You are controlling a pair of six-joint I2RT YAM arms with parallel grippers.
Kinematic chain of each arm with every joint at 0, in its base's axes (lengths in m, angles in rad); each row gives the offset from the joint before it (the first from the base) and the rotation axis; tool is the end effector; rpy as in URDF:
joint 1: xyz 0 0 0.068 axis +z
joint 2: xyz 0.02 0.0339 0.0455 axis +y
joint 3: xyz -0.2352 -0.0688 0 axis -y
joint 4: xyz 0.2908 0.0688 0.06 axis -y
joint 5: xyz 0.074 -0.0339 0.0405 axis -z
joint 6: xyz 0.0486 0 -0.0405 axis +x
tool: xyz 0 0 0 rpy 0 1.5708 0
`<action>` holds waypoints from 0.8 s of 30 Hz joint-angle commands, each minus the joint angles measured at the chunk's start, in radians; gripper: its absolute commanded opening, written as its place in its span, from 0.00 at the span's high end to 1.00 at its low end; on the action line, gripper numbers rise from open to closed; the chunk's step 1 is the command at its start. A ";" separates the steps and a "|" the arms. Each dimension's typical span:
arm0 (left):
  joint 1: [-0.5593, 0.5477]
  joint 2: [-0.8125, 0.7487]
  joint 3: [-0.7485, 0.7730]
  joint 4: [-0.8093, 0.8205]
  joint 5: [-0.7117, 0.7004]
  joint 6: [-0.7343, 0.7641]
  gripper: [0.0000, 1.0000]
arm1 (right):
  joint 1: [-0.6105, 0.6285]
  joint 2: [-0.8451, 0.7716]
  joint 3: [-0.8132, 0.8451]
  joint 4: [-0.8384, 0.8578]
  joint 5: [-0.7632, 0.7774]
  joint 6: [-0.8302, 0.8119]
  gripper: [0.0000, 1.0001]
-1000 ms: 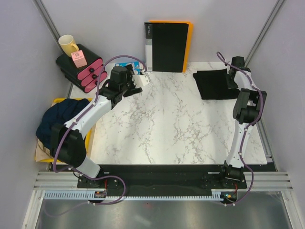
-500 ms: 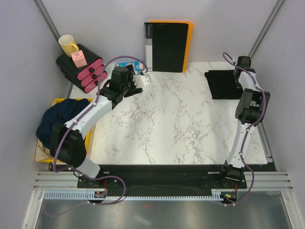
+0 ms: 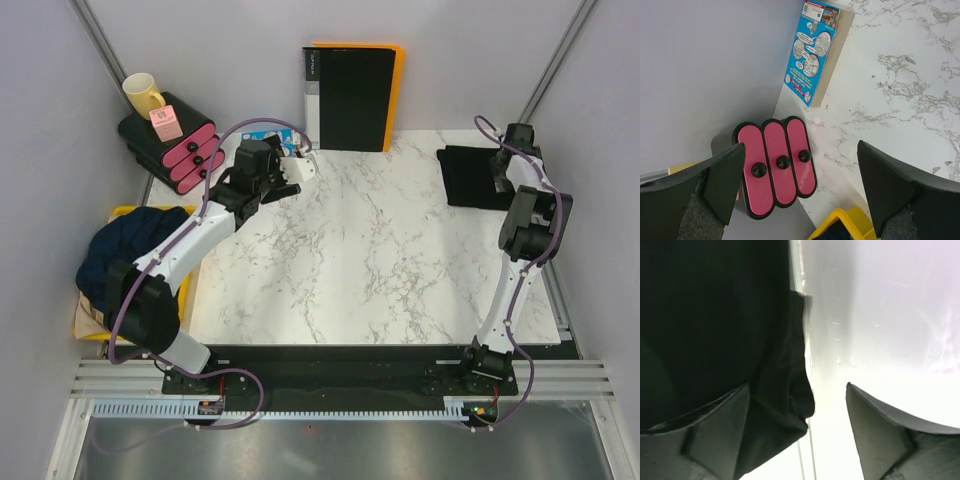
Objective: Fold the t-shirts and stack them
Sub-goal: Neatly place the folded tshirt to the corner
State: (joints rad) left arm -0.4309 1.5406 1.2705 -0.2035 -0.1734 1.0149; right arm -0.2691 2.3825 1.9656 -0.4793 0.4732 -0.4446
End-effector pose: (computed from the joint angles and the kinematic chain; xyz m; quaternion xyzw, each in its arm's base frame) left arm 0.3830 -0.1668 0.2732 0.5285 0.6673 0.2203 0.4763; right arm 0.5282 -0.1687 0.1209 -0.0031 0.9206 -0.3196 0.2242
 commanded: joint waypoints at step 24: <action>-0.020 -0.207 0.159 -0.188 0.223 -0.751 0.01 | 0.178 -0.787 -0.316 -0.295 -0.461 0.228 0.02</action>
State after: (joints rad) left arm -0.4458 1.4273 1.3705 -0.3424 0.0399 0.5732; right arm -0.1547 1.7344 1.7565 -0.6250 0.1307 -0.2806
